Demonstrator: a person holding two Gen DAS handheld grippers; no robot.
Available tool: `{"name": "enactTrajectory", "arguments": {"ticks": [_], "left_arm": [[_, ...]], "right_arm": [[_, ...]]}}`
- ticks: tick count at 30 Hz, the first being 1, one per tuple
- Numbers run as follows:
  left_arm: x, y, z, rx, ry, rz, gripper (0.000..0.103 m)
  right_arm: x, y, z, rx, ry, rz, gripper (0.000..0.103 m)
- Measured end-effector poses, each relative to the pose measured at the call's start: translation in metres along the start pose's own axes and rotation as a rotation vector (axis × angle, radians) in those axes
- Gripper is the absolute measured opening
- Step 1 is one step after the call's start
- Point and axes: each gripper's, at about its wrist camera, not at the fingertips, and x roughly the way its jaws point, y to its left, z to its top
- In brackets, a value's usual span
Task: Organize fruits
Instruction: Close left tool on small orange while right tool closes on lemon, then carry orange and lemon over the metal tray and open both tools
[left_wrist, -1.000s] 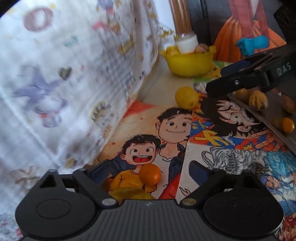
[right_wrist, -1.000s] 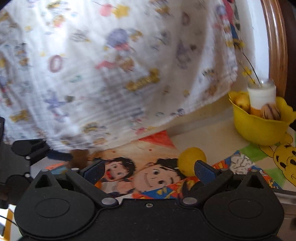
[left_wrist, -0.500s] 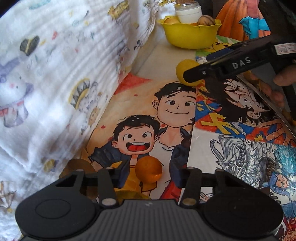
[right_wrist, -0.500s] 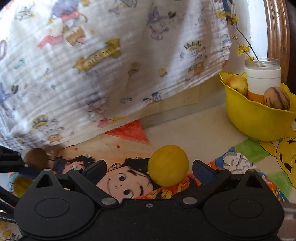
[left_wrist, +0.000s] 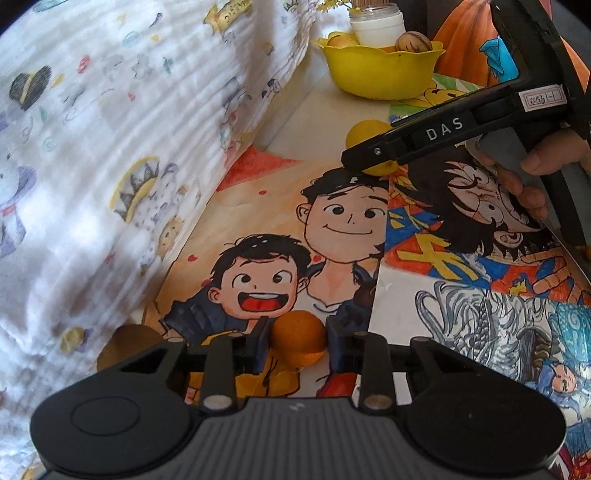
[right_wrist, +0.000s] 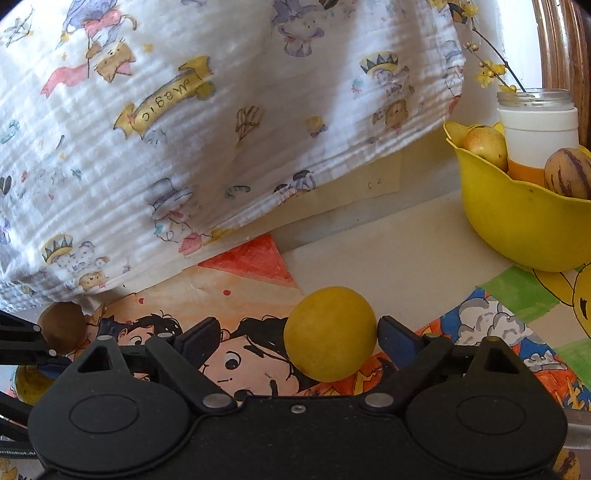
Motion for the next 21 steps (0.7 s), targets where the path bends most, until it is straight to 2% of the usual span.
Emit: {"name": "enactTrajectory", "arguments": {"ticks": [4, 12, 21], "left_arm": [[0.003, -0.002, 0.004, -0.006, -0.011, -0.007, 0.034], [0.008, -0.005, 0.009, -0.026, -0.021, -0.022, 0.034], [0.013, -0.009, 0.013, -0.056, -0.032, -0.034, 0.034]], "right_arm": [[0.0, 0.003, 0.0, -0.034, -0.001, -0.012, 0.091], [0.006, 0.01, -0.003, -0.111, 0.008, -0.089, 0.082], [0.01, 0.018, -0.004, -0.194, 0.025, -0.178, 0.068]]}}
